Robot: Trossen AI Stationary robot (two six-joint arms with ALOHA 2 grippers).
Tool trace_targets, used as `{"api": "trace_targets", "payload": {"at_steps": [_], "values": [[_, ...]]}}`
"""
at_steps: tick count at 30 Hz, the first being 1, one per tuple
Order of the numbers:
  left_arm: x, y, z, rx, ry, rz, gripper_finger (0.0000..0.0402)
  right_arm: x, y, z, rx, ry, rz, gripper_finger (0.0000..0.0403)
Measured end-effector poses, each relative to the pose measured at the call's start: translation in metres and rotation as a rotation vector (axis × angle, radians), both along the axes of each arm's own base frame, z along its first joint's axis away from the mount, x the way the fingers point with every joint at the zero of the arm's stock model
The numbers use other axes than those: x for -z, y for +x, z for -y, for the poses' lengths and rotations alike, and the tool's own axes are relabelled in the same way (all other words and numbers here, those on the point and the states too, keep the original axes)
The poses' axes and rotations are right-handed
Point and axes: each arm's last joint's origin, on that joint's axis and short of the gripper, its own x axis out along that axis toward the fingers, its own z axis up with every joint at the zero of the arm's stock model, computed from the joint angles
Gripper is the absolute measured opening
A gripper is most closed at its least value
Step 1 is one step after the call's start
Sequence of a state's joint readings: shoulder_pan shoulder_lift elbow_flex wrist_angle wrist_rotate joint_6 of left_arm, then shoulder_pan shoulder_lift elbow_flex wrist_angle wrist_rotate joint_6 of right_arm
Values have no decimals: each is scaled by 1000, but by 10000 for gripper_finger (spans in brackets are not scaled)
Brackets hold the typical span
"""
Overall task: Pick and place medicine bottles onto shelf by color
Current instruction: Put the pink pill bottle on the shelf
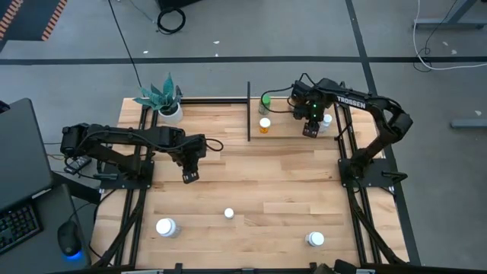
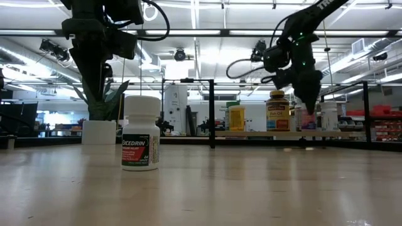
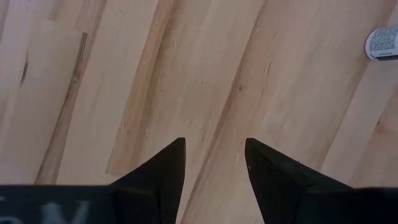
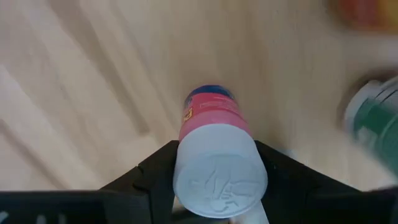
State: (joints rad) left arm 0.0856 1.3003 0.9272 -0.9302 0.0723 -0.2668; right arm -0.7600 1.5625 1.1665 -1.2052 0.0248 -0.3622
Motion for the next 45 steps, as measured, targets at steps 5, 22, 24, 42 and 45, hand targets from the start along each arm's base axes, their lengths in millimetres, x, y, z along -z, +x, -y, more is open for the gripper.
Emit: {"api": "trace_targets", "payload": {"at_steps": [5,22,24,42,45], "values": [[0,0,0,0,0,0,175,-19,-4,-2,4,-110,106,197],[0,0,3,2,-3,-1,178,-7,-10,-5,42,-84,76,197],[0,0,4,9,-3,-1,177,-4,-11,-5,61,-80,73,197],[0,-1,7,15,-5,-12,181,-4,-9,-3,93,-94,100,246],[0,-1,7,15,-5,-12,184,-6,-10,-4,107,-81,87,264]]}}
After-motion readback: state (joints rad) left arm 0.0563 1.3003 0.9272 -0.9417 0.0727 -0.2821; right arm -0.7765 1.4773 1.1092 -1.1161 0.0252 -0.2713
